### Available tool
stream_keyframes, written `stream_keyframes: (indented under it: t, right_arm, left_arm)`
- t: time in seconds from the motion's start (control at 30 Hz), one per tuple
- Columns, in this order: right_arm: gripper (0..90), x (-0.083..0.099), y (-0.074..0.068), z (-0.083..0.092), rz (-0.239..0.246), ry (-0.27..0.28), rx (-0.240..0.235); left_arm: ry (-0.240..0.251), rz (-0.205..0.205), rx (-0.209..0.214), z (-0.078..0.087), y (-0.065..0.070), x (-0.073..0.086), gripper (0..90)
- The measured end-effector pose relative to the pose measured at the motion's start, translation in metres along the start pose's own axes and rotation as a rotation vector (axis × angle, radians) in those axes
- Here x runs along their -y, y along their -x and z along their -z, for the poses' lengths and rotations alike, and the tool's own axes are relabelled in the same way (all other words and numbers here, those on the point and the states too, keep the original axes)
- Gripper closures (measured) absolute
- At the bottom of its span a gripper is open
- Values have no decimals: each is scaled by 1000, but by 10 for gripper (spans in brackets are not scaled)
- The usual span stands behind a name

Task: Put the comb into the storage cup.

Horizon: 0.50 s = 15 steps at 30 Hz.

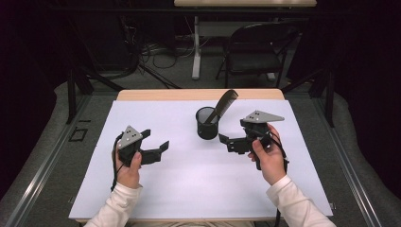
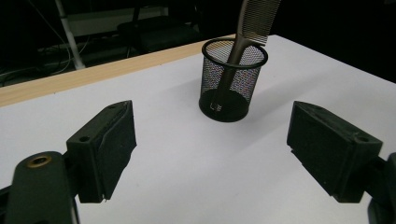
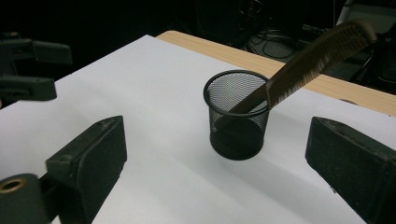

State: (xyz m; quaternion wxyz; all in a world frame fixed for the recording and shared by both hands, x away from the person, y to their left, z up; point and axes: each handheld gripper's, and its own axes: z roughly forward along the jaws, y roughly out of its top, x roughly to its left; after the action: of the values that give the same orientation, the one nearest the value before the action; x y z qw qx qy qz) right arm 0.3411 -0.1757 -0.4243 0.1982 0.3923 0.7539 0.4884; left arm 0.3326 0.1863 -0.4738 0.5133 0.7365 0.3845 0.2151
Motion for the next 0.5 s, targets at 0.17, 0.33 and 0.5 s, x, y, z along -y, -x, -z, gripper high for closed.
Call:
stream_keyframes:
  t: [0.17,0.33,0.5]
  right_arm:
    - [0,14,-9,-3,38,-10,-5]
    - [0,27,-16,-6,34,-16,-23]
    - [0,40,-23,-8,54,-16,-38]
  left_arm:
    - [-4,0,0,-1,0,1,159]
    - [1,1,-1,0,-1,1,159]
    - [1,0,2,0,-1,1,159]
